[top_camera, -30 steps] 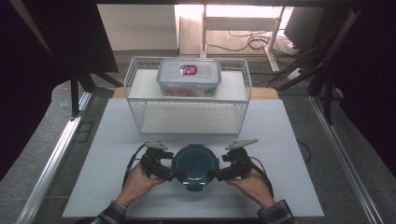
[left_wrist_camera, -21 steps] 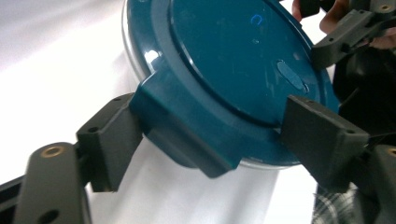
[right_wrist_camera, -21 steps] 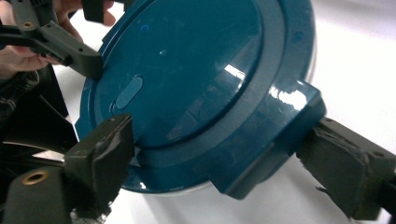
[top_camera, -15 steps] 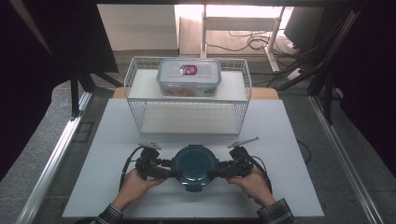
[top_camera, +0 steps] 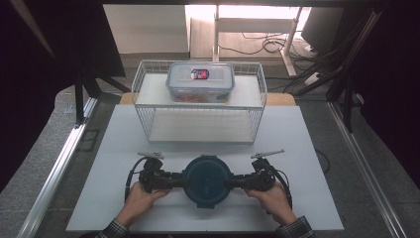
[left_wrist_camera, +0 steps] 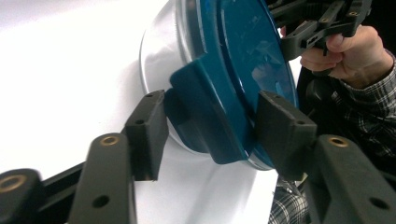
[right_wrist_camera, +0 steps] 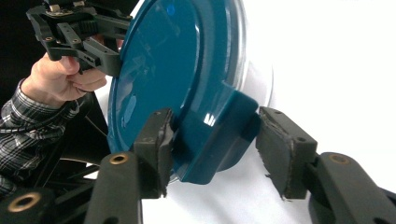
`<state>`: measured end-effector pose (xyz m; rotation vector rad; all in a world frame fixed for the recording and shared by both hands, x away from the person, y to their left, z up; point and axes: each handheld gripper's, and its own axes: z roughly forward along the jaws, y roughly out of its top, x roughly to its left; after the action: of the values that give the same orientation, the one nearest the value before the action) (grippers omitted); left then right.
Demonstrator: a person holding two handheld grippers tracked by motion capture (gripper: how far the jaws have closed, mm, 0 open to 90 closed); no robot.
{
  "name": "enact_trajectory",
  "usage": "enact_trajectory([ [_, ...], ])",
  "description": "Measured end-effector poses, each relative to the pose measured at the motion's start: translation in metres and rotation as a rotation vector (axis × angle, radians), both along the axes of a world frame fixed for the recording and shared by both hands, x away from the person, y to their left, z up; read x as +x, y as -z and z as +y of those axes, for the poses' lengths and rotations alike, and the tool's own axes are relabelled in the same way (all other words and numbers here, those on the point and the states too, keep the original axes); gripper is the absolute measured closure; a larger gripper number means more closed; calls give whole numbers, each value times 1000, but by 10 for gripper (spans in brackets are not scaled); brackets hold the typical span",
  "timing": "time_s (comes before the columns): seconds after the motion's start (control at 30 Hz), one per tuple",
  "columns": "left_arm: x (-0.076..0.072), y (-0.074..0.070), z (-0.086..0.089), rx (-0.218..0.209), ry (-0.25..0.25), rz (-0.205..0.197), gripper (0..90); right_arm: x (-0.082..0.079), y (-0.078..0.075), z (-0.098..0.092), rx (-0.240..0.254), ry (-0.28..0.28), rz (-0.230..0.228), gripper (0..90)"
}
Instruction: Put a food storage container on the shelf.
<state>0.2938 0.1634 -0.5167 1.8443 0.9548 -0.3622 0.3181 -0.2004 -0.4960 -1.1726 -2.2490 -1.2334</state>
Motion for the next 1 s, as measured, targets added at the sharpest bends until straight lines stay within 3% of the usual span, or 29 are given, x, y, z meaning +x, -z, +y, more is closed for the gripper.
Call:
enact_trajectory([
  [0.23,-16,-5,1,-13,-46,-11,521,-13,-2,-2,30,55,-3,539],
  [0.4,-20,-6,1,-33,-63,1,558,-20,-6,-3,23,71,-21,555],
  [0.53,-23,-9,2,-40,-92,-16,580,-25,-11,-1,11,72,-73,565],
  [0.57,-22,-11,2,-28,-95,-36,580,-26,-16,3,-14,69,-148,562],
  [0.6,-21,-11,3,-37,-96,-37,580,-26,-18,4,-20,71,-167,562],
  [0.8,-18,-22,4,-33,-101,-75,581,-23,-24,4,2,70,-192,563],
  [1.0,-10,-43,6,-25,-106,-120,581,-16,-40,6,15,68,-234,563],
])
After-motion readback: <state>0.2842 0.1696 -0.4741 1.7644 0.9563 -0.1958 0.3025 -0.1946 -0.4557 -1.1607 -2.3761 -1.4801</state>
